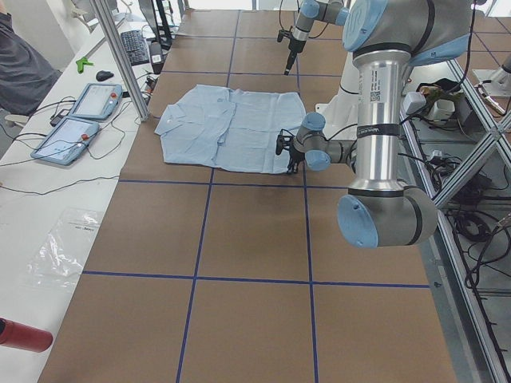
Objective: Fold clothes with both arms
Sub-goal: 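Lower both grippers onto the hem corners nearest the robot and grasp them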
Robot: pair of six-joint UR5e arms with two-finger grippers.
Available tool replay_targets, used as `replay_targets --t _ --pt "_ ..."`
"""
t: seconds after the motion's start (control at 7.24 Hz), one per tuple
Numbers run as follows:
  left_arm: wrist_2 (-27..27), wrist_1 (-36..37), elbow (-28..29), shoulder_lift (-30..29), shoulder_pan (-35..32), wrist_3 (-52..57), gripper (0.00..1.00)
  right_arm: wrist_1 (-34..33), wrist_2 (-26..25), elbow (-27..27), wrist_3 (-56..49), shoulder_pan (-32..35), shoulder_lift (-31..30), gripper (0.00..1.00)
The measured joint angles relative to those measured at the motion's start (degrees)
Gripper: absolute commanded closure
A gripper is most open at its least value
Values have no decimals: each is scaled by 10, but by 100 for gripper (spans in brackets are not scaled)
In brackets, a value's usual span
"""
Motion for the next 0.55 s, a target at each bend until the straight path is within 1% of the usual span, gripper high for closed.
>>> replay_targets --t 0.28,0.55 --pt "1 4 -4 0 1 -1 100 5 -6 -5 9 -9 -8 0" --pt "1 4 -17 -2 2 -13 100 17 -32 -13 37 -32 -12 7"
